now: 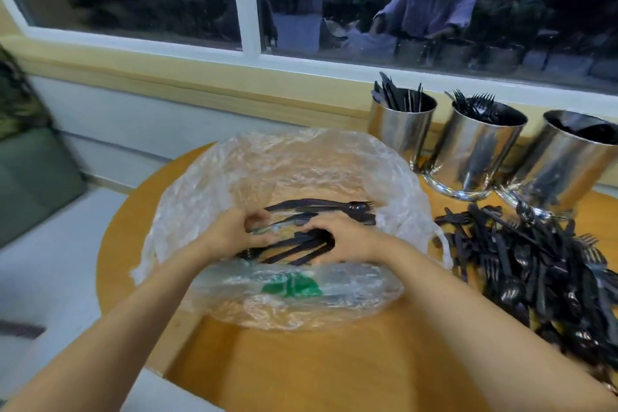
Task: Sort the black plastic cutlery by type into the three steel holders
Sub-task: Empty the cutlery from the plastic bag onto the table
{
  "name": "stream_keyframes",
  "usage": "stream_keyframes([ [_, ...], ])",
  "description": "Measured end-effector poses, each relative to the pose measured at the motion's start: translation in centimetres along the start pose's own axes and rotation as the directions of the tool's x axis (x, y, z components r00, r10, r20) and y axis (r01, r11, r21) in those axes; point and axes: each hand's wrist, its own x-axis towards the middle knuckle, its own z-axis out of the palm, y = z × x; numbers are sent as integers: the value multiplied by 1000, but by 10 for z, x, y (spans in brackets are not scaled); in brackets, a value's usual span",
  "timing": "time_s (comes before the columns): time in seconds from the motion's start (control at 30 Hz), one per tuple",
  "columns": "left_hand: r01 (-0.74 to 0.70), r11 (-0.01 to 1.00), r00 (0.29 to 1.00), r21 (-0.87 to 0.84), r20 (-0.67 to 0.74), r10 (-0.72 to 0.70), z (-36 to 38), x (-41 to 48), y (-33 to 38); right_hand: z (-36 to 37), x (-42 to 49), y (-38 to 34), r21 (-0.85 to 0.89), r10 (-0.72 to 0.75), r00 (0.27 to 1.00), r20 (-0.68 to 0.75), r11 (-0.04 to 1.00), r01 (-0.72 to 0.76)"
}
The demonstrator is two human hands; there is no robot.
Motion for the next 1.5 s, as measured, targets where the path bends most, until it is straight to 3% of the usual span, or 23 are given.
stream_keyframes([
  [0.1,-96,974,995,208,13,95,6,-6,-8,9,14,5,-116,42,998,-46,992,-47],
  [0.27,-164,946,986,280,5,169,18,-15,-26,13,30,7,-130,110,936,-335,978,-161],
  [0.33,-158,949,986,272,-13,168,19,-22,-27,12,30,7,-91,65,947,-314,991,-98],
  [0.4,-153,964,974,218,-133,184,16,-22,-26,6,31,11,-22,42,945,-324,998,-52],
  [0.53,-132,986,945,105,-286,158,8,4,-3,-7,39,28,-27,202,880,-429,972,-235],
  [0.77,77,942,991,328,-127,-36,13,54,-1,-6,58,34,-94,283,894,-348,938,-333],
  [0.83,70,953,987,296,-160,-23,11,54,0,-9,56,36,-105,297,887,-353,929,-354],
  [0.97,-50,985,922,162,-371,108,8,44,3,-14,48,39,-60,296,837,-461,930,-363],
  [1.07,-154,982,956,110,-235,176,13,33,7,-16,46,35,18,269,817,-511,953,-303],
  [1.17,-94,973,994,212,-40,105,19,29,1,-15,42,27,60,178,823,-540,983,-173],
  [1.3,-84,960,995,268,-24,93,21,32,-3,-19,35,26,219,138,873,-468,975,-37],
  [1.4,-74,943,997,325,-6,80,18,32,-2,-18,30,33,27,105,946,-306,994,-102],
  [1.5,-57,944,998,326,43,46,18,32,-2,-15,30,36,-176,153,969,-195,966,-188],
])
